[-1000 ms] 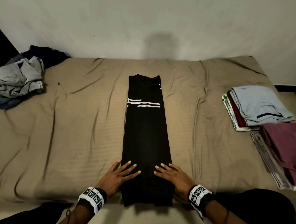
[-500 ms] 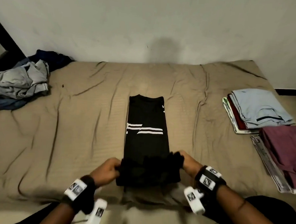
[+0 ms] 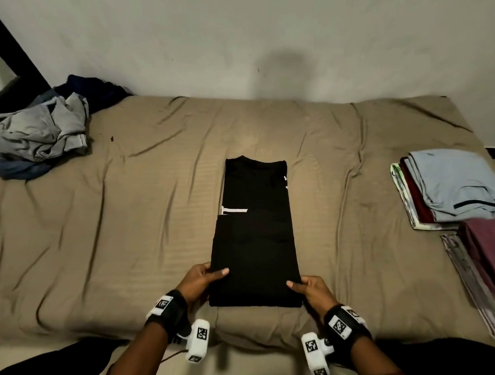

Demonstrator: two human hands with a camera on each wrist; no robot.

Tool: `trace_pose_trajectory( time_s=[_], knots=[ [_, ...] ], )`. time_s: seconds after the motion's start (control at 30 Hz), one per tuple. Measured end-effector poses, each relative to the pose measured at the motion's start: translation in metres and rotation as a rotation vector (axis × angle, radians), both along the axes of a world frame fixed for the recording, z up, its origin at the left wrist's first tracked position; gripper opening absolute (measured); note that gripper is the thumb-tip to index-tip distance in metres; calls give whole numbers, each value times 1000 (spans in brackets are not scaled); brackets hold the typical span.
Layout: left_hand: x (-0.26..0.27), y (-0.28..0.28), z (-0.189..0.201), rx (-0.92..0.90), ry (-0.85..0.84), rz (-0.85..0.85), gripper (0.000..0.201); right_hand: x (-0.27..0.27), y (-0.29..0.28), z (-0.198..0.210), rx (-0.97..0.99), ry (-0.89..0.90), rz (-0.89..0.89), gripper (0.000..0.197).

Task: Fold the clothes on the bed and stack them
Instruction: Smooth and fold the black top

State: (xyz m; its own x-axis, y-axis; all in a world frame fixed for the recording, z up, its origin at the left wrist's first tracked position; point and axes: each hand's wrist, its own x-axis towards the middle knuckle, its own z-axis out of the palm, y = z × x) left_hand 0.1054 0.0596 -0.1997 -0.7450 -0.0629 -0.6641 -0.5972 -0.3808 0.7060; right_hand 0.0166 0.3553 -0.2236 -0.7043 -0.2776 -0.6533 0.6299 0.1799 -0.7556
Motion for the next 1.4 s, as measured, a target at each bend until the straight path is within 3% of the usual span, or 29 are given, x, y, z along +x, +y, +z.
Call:
trace_pose_trajectory(
  time_s=[0.1, 0.13, 0.23, 0.3, 0.33, 0.4, 0.43, 0.5, 0.53, 0.6, 0.67, 0.73, 0.83, 0.97, 1.1, 1.27, 1.4],
  knots=[
    [6, -6, -9, -121, 70, -89, 70, 11, 0, 0, 51, 84, -53, 18],
    [6, -8, -12, -200, 68, -118, 70, 16, -1, 0, 67, 100, -60, 16],
    [11, -8, -20, -480, 2, -84, 43, 26, 2, -2, 133, 147, -55, 20],
    [17, -1, -15, -611, -45, -14, 49, 33, 4, -5, 210, 192, -54, 31],
    [21, 4, -10, -710, -61, 2, 54, 38, 4, -3, 293, 253, -40, 38],
    [34, 13, -4, -990, 16, -22, 71, 52, 5, 6, 631, 539, 88, 58],
    [40, 17, -4, -1125, 121, -68, 82, 60, 3, 9, 799, 714, 181, 71],
    [49, 27, -12, -1360, 360, -288, 104, 73, -8, 13, 956, 960, 366, 96],
    [52, 33, -19, -1436, 440, -445, 110, 79, -16, 14, 958, 1032, 475, 104],
    [55, 42, -35, -1501, 513, -719, 104, 86, -31, 4, 926, 1152, 721, 109],
    [57, 41, -47, -1482, 515, -816, 86, 88, -37, -8, 921, 1195, 862, 103],
    [57, 29, -56, -1367, 508, -803, 73, 80, -27, -16, 931, 1135, 859, 93],
    [61, 16, -59, -1283, 538, -681, 85, 70, -4, -20, 937, 1066, 800, 82],
    [62, 17, -62, -1281, 537, -584, 108, 67, 5, -19, 880, 1041, 781, 84],
    [59, 21, -55, -1282, 581, -531, 101, 54, 3, -4, 787, 970, 819, 71],
    [60, 18, -21, -1115, 665, -345, 78, 44, 15, 12, 701, 999, 517, 52],
    [79, 24, 42, -1032, 689, -256, 59, 43, 34, 59, 476, 928, 470, 32]
  ],
)
